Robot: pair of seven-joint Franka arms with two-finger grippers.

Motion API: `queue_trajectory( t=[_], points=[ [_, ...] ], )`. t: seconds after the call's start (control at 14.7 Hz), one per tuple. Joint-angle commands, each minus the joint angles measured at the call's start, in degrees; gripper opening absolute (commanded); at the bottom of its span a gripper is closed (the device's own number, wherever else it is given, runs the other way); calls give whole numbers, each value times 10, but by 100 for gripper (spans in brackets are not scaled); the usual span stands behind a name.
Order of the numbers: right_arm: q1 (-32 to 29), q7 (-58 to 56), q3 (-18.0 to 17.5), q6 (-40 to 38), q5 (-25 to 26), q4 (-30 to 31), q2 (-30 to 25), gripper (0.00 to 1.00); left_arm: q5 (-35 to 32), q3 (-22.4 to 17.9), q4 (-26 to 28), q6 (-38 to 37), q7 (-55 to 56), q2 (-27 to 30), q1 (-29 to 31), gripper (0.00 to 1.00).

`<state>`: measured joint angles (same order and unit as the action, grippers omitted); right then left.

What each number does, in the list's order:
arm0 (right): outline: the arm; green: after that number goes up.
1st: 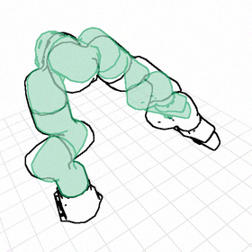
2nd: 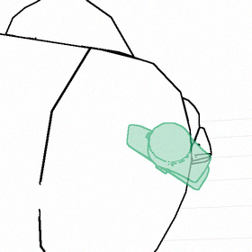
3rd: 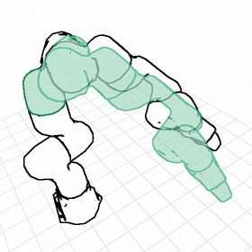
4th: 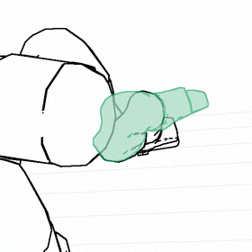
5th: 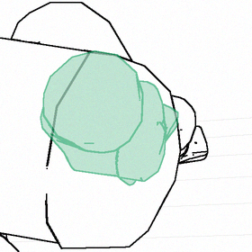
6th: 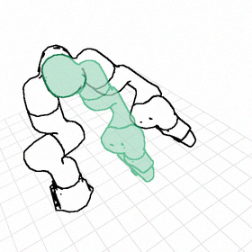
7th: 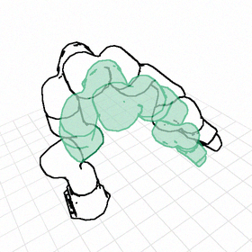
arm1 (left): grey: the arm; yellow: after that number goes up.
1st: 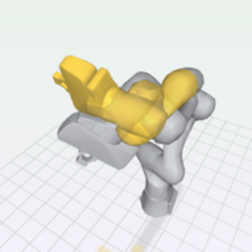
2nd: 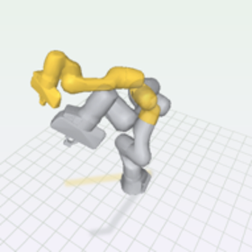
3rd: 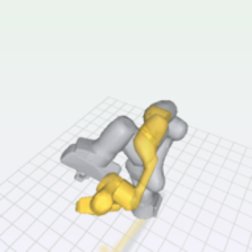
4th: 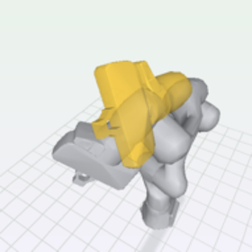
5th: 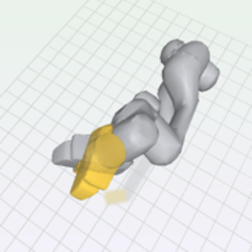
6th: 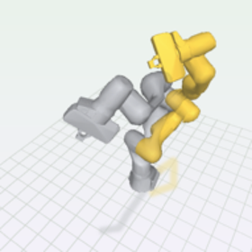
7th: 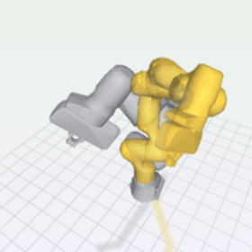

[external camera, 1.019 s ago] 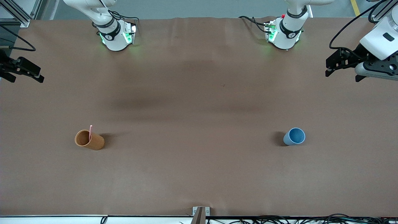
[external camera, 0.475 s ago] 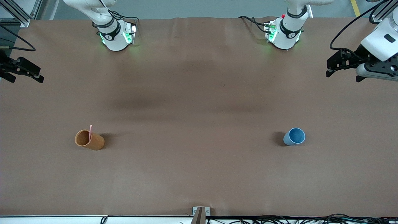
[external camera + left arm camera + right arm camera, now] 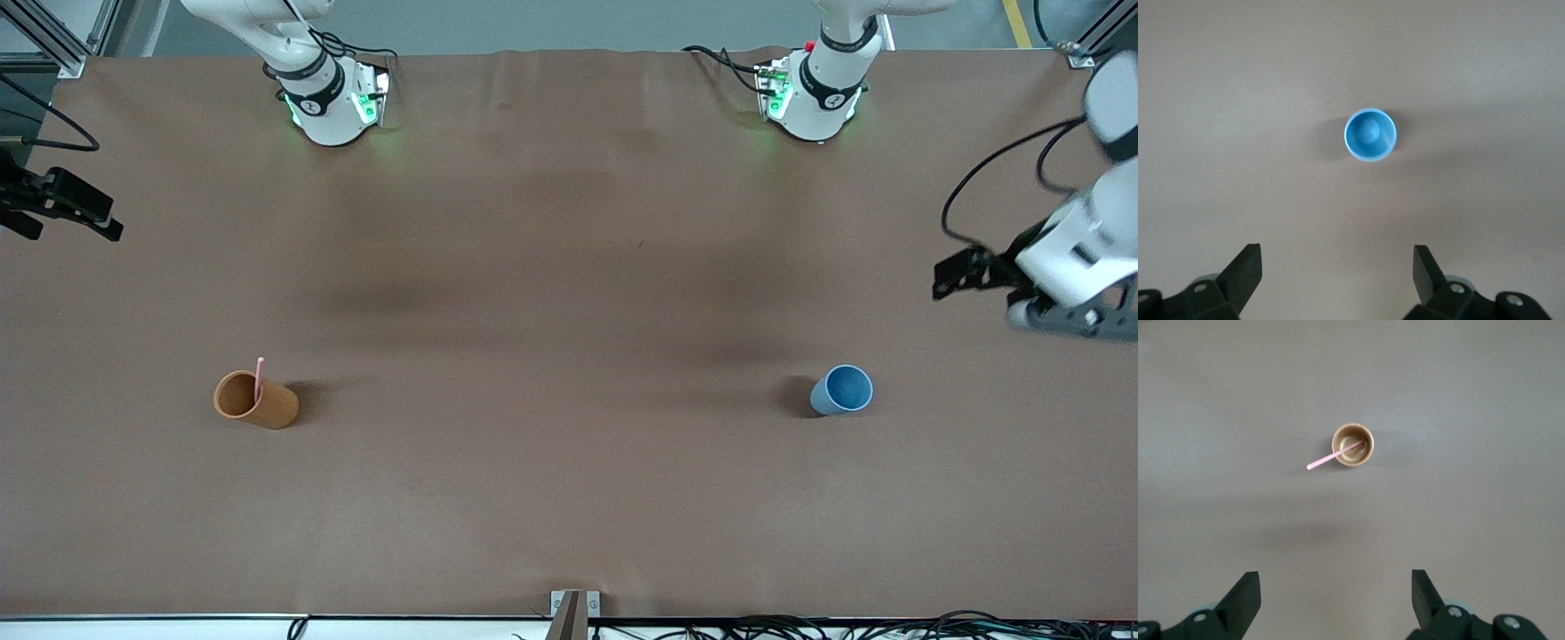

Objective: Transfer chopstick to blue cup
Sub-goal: 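Reach the right gripper to the orange cup and the left gripper to the blue cup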

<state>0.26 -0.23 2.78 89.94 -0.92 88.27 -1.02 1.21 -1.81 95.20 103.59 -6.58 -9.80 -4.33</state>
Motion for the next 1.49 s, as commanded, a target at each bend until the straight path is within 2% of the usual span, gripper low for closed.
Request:
queue_trajectory(
  t=[0.0, 0.27, 0.48, 0.68, 0.75, 0.81, 0.88, 1.09, 1.22, 1.43],
  points=[
    [3, -4, -3, 34, 8, 11, 26, 100, 6, 1, 52, 90, -12, -29, 4, 100],
    [25, -3, -3, 165, 57, 83, 62, 100, 32, 1, 81, 172, -12, -93, 4, 100],
    [39, -5, -3, 260, 62, 149, 74, 97, 32, 1, 133, 261, -12, -110, 4, 100],
    [60, -4, -4, 400, 85, 237, 89, 88, 32, 1, 146, 318, -12, -145, 4, 100],
    [88, -5, -2, 421, 88, 259, 90, 80, 32, 1, 146, 326, -12, -153, 5, 99],
    [93, -4, -2, 422, 102, 270, 90, 73, 32, 1, 142, 329, -11, -160, 4, 95],
    [94, -4, -2, 425, 125, 288, 90, 65, 33, 1, 141, 331, -5, -163, 5, 85],
    [92, -3, -2, 447, 176, 324, 86, 51, 37, 1, 141, 340, -1, -171, 4, 26],
    [92, -4, -2, 460, 189, 326, 85, 42, 39, 1, 139, 339, -2, -171, 4, 2],
    [93, -3, -2, 470, 203, 327, 85, 34, 39, 2, 118, 327, 0, -167, -3, 0]
  ],
)
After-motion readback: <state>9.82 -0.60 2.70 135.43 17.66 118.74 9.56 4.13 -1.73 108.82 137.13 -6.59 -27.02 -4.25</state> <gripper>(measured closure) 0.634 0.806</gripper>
